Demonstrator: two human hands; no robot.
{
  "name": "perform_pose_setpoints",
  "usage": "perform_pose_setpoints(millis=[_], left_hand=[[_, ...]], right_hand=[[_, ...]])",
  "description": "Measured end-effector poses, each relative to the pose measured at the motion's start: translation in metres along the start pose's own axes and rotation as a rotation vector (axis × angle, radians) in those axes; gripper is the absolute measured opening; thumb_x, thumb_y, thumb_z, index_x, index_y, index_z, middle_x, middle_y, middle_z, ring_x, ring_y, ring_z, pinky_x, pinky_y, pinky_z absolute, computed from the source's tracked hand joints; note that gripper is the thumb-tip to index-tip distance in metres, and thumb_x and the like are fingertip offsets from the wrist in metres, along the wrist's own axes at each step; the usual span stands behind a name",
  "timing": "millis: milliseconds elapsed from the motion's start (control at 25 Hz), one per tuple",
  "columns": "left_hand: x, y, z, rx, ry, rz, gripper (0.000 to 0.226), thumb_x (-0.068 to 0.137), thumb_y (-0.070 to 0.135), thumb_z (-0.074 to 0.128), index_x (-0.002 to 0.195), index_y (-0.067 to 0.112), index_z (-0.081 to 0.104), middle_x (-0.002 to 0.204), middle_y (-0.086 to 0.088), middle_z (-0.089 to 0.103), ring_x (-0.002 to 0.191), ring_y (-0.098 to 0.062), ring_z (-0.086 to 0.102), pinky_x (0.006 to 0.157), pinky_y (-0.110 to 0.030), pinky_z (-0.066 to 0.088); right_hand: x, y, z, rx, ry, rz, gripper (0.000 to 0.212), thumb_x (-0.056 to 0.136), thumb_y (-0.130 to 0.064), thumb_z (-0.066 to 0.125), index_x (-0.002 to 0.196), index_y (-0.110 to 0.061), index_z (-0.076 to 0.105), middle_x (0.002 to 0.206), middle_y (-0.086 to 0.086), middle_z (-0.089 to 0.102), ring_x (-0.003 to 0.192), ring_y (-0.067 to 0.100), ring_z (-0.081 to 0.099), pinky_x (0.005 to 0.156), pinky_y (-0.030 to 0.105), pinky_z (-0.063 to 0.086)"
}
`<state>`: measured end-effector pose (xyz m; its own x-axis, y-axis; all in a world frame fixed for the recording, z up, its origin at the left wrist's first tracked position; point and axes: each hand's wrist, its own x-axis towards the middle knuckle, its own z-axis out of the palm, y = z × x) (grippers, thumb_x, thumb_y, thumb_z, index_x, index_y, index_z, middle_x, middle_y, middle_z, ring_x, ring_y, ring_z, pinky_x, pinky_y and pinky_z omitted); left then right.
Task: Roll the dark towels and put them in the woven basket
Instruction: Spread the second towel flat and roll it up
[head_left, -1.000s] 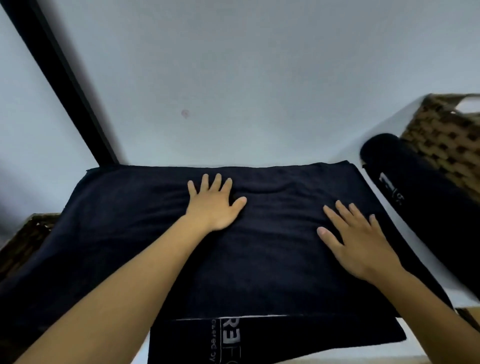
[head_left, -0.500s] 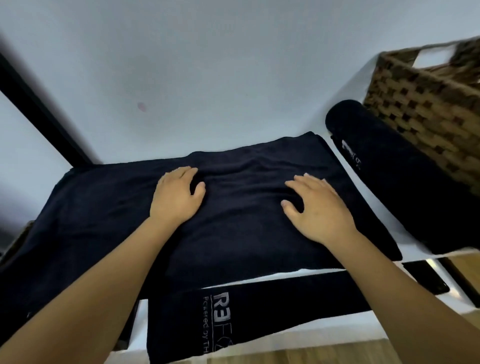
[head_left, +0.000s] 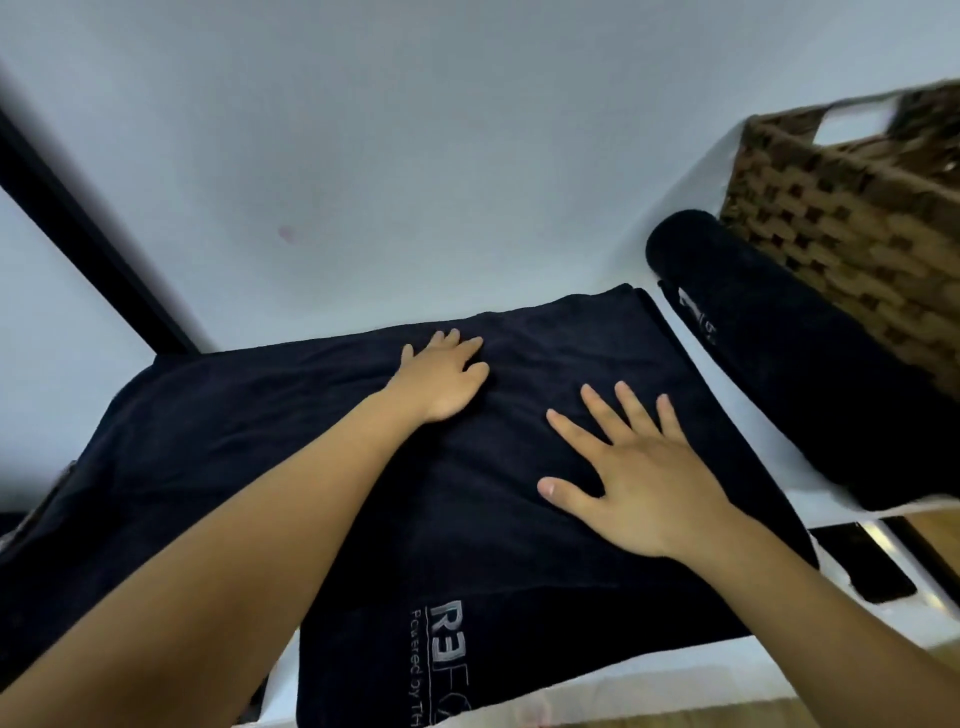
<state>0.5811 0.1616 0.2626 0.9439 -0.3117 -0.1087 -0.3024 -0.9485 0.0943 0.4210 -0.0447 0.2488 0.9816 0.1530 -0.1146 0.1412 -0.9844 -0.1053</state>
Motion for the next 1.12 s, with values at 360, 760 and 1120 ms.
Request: perform_pose_setpoints(millis=[360,760,1120], left_hand=[[-0.011,0.024,0.024,-0.03,0.464,0.104,0.047,0.095,0.041,0.042,0.135,0.016,0.05,0.135,-0.006,0.055,0.125,-0.027,0.049,0.112,-0.041,0.029],[-0.051,-0.031,0.024,-0.013,-0.001,-0.162,0.071,0.086,0.078,0.013,0.15,0.05,0.0,0.163,0.006,-0.012,0.148,-0.029,-0.019,0.111,-0.067,-0.011],[-0.137,-0.154,0.018,-0.053,0.045,-0.677,0.085,0.076,0.088,0.008,0.151,0.048,0.002,0.163,0.007,-0.009,0.148,-0.034,-0.015,0.111,-0.066,-0.013]], right_hand=[[0.035,0.027,-0.001,0.044,-0.011,0.299,0.079,0.085,-0.08,0.006,0.154,-0.042,-0.003,0.164,0.0,-0.013,0.149,0.033,-0.016,0.121,0.052,-0.007],[0.092,0.032,-0.043,-0.013,0.081,0.315,0.072,0.09,-0.072,0.022,0.139,-0.026,0.047,0.138,0.009,0.053,0.124,0.032,0.051,0.089,0.043,0.045],[0.147,0.068,-0.012,-0.068,0.007,0.255,0.071,0.091,-0.069,0.01,0.155,-0.038,0.006,0.165,0.001,0.001,0.151,0.026,0.003,0.12,0.046,0.008]])
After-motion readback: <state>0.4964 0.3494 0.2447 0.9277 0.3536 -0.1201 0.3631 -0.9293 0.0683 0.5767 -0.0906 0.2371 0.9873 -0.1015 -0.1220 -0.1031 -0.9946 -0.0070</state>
